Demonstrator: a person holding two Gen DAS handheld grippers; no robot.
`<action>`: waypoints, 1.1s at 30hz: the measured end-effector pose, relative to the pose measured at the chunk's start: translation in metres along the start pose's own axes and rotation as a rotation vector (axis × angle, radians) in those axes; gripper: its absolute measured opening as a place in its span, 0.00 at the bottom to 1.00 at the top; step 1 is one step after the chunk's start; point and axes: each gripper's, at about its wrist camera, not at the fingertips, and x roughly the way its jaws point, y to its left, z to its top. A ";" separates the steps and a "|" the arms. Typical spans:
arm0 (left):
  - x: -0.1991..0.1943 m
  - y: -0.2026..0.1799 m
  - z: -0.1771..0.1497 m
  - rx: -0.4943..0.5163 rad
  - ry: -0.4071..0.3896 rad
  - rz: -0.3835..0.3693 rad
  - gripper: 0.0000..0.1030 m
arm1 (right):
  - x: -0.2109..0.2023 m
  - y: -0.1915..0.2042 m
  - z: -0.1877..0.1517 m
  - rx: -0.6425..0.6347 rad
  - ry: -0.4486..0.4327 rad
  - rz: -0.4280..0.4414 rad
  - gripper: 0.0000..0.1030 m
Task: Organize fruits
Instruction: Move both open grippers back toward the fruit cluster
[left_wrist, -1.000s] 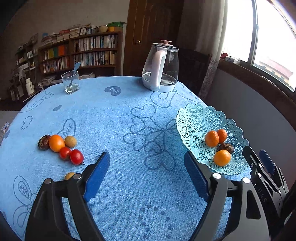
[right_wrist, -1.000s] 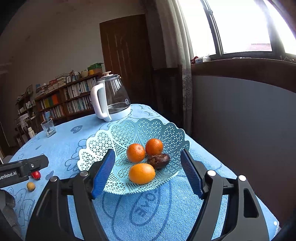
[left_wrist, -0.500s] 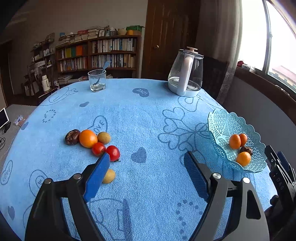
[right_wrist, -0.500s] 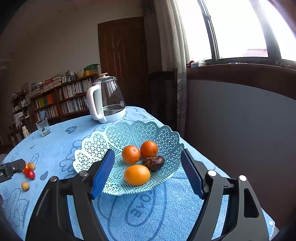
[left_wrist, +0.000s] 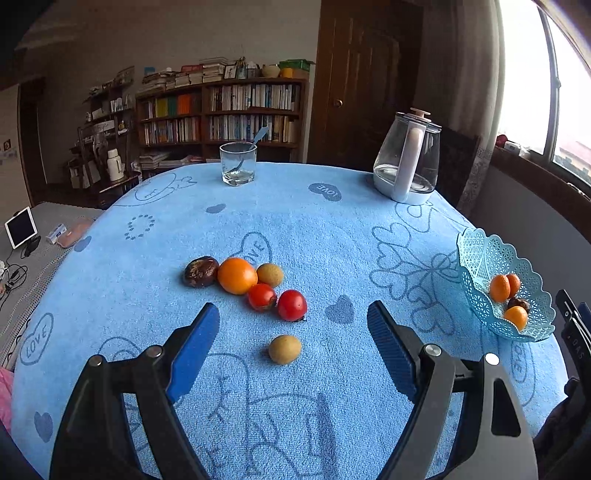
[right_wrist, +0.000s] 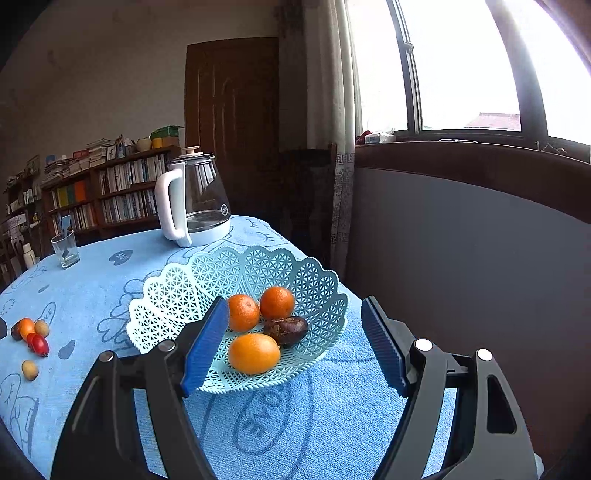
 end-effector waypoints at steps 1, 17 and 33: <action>0.000 0.004 0.000 -0.003 -0.001 0.004 0.79 | -0.002 0.002 0.001 -0.009 -0.007 -0.004 0.73; 0.007 0.050 -0.007 -0.074 0.015 0.048 0.79 | -0.018 0.065 0.012 -0.052 0.052 0.205 0.82; 0.029 0.087 0.000 -0.107 0.078 0.094 0.79 | -0.017 0.144 -0.012 -0.173 0.233 0.489 0.82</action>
